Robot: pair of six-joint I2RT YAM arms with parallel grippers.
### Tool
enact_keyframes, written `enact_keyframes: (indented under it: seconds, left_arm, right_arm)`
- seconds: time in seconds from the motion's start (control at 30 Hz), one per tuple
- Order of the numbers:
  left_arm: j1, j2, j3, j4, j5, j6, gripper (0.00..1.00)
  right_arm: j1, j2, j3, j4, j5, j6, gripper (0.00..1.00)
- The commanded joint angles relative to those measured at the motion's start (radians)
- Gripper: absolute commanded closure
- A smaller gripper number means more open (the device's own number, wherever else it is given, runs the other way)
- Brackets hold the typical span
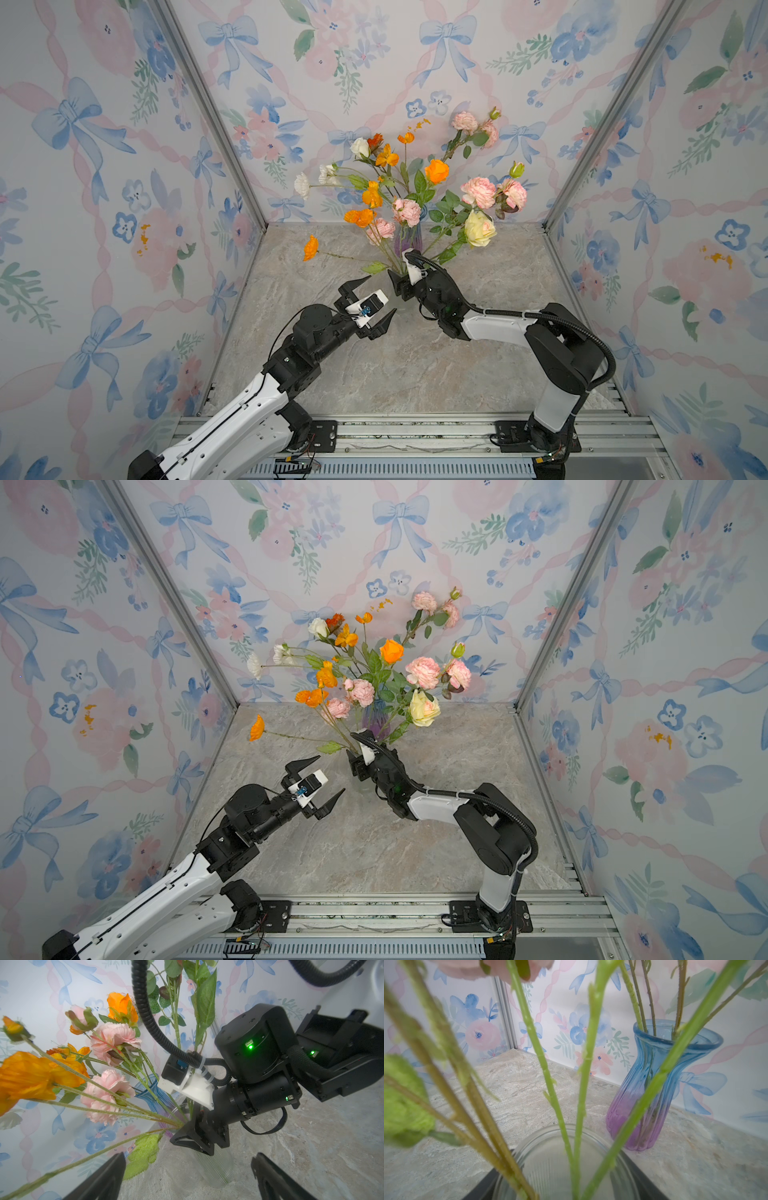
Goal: Arrange the flowers into the vase
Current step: 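Carry the cylinder away with the right gripper while the left gripper opens and releases it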
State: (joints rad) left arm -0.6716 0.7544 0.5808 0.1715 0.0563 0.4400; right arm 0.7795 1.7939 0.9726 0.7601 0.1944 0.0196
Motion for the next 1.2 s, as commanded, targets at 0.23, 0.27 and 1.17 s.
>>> enact_keyframes:
  seconds: [0.23, 0.27, 1.17]
  left_arm:
    - [0.004, -0.01, 0.007, 0.023, -0.004, -0.014, 0.02]
    - [0.004, -0.01, 0.008, 0.023, -0.005, -0.013, 0.02]
    - [0.0, 0.006, 0.006, 0.022, 0.061, -0.018, 0.02]
  right_arm:
    - [0.002, -0.057, -0.008, 0.023, -0.002, -0.02, 0.6]
    - [0.003, -0.072, -0.015, 0.024, -0.001, -0.02, 0.62]
    - [-0.164, -0.676, -0.208, -0.29, 0.27, -0.058, 0.76]
